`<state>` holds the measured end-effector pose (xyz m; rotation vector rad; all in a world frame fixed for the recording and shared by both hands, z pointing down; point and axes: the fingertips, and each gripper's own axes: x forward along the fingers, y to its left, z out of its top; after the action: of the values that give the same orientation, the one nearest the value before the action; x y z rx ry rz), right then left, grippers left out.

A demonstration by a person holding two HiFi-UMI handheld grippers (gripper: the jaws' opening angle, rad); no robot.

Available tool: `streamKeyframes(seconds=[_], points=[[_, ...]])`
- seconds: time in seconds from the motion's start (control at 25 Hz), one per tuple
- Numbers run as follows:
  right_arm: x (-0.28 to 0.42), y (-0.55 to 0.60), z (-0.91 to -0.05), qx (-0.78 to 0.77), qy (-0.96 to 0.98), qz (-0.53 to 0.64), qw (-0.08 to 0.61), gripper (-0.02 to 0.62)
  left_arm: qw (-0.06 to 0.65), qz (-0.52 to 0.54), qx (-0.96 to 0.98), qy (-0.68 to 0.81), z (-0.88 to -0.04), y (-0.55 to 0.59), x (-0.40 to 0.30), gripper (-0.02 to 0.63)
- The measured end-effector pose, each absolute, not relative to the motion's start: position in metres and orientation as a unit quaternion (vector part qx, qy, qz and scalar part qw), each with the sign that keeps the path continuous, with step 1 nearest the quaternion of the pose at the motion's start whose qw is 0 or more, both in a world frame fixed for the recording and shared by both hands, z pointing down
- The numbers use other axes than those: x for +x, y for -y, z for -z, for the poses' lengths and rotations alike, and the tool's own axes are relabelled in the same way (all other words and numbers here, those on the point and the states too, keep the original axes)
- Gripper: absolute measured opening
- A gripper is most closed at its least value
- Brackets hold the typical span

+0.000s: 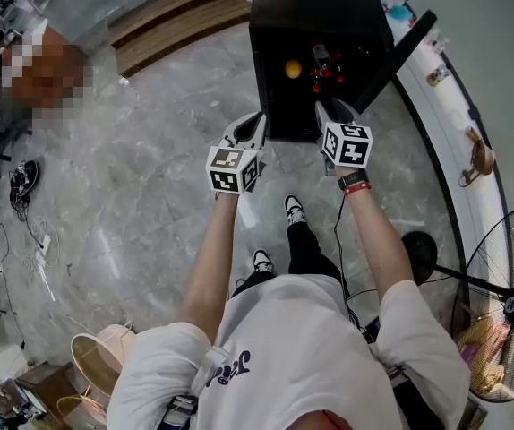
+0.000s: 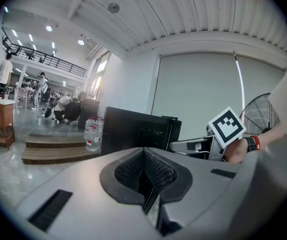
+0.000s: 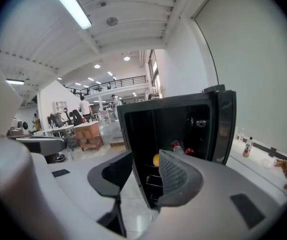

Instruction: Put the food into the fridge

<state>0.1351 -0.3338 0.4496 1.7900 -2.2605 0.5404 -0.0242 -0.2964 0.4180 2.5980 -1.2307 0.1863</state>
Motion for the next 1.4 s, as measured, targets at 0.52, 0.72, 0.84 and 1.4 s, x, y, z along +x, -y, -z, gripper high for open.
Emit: streamKeyframes(seconds=[0.52,0.72,0.84,1.4], points=[[0.135,0.287,-0.421,0.614,0.765,-0.175,0.084,0.109,0.111,-0.077,0.895,0.424,-0.403,0.275,-0.027,0.018],[0.132,0.268,-0.408,0.619,0.765,-0.164,0.077,0.097,0.104,-0.077,0.893,0.431,-0.393,0.265,-0.038,0.018],[0.129,0.254,-0.401,0.623,0.763,-0.158,0.072,0.086,0.107,-0.082,0.887,0.442,-0.390,0.257,-0.047,0.018],[0.132,0.206,-0.379,0.640,0.752,-0.151,0.043,0.025,0.090,-0.072,0.883,0.456,-0.368,0.227,-0.062,0.018]])
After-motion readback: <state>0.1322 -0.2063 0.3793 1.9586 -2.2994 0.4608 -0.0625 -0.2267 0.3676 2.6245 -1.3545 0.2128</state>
